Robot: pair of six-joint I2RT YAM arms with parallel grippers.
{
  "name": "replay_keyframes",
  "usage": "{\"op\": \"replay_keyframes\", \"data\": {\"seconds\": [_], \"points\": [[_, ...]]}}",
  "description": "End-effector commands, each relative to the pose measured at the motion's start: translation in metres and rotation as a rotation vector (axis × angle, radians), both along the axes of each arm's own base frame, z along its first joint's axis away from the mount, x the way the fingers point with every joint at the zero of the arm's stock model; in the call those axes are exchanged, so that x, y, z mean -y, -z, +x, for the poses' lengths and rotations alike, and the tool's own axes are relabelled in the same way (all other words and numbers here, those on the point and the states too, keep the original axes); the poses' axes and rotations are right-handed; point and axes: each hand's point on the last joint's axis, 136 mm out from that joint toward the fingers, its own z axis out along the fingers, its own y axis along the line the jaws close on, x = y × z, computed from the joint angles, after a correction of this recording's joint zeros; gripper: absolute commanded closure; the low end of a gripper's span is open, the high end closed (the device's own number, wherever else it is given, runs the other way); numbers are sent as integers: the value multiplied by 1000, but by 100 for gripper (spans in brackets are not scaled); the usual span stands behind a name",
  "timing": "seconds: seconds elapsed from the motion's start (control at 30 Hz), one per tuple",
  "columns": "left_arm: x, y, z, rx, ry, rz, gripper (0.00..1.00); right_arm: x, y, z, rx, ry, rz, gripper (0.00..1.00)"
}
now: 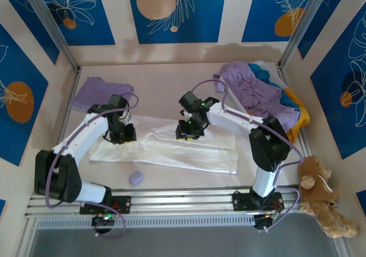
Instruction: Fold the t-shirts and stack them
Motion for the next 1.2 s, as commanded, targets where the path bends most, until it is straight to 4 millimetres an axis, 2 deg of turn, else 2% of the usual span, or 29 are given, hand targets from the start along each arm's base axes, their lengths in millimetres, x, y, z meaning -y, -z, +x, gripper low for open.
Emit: {"op": "replay_keyframes", "data": {"seconds": [0.0, 0.13, 0.23, 0.43, 0.53, 0.8, 0.9, 1.03, 1.13, 1.17], "points": [[-7, 16, 15, -45, 41, 31, 84, -32, -5, 2, -34, -18, 78, 63], [-7, 31, 35, -81, 87, 61, 91, -54, -4, 6, -52, -38, 98, 63], [-13, 42, 41, -116, 120, 106, 92, -58, 0, 8, -69, -23, 100, 63], [-31, 61, 29, -202, 157, 196, 92, -56, 4, 7, -74, -16, 84, 63], [-46, 63, 21, -229, 142, 247, 93, -53, 4, 7, -68, -20, 71, 63], [-87, 57, -13, -303, -6, 300, 95, -52, -3, 6, -49, -54, 69, 63], [-99, 41, -11, -286, -62, 330, 96, -54, -4, 5, -50, -73, 80, 63], [-100, 12, 0, -195, -120, 297, 95, -56, -8, 4, -47, -93, 89, 63], [-82, 5, 8, -150, -125, 185, 75, -57, -9, 4, -48, -107, 106, 63], [-77, 5, 9, -146, -126, 160, 71, -57, -8, 5, -52, -109, 111, 63]]}}
